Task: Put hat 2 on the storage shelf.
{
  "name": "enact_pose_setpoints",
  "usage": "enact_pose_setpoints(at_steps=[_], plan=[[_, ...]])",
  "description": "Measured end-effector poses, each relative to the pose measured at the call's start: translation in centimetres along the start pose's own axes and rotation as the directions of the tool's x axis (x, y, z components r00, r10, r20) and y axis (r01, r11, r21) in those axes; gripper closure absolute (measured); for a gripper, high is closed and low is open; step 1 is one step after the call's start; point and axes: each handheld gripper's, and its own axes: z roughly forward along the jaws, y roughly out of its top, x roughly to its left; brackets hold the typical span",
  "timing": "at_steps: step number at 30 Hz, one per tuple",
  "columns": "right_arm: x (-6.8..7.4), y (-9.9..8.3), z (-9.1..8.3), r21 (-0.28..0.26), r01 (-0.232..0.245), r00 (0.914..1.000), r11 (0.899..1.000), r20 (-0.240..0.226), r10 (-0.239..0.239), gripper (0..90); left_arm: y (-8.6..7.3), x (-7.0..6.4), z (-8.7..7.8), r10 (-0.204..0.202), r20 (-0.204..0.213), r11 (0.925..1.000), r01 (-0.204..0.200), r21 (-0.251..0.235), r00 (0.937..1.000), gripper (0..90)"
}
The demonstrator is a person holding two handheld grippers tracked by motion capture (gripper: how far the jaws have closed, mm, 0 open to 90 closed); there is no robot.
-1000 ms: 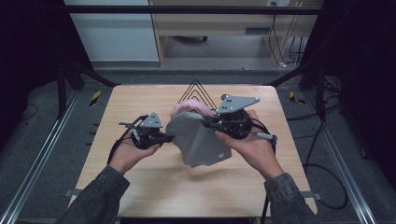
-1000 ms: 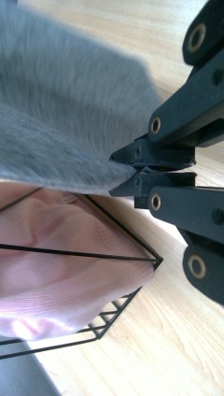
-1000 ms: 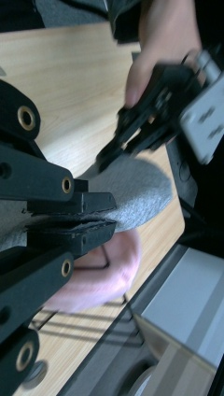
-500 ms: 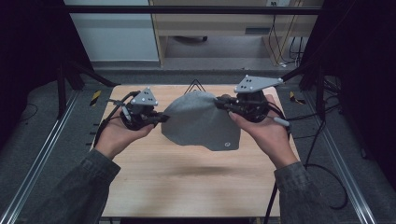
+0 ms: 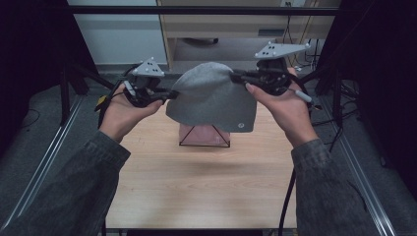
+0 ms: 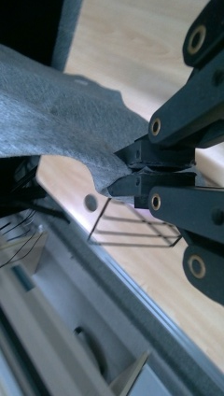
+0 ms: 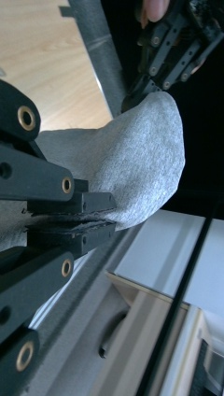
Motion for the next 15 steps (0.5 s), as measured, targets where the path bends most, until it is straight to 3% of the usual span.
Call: enact_pose_setpoints(at_steps=[6, 15], plan=[[-2.1, 1.5, 1.4, -0.023, -0.005, 0.9998, 1.0, 0.018, 0.005, 85.6, 1.6, 1.5, 0.8, 0.0, -0.029, 0.9998, 0.0, -0.018, 0.9996, 87.2], [-5.5, 1.8, 4.1, -0.029, -0.047, 0.9986, 0.998, 0.025, 0.048, 85.6, 2.8, 3.7, 2.9, -0.004, -0.072, 0.9994, 0.001, -0.033, 0.9974, 87.3]])
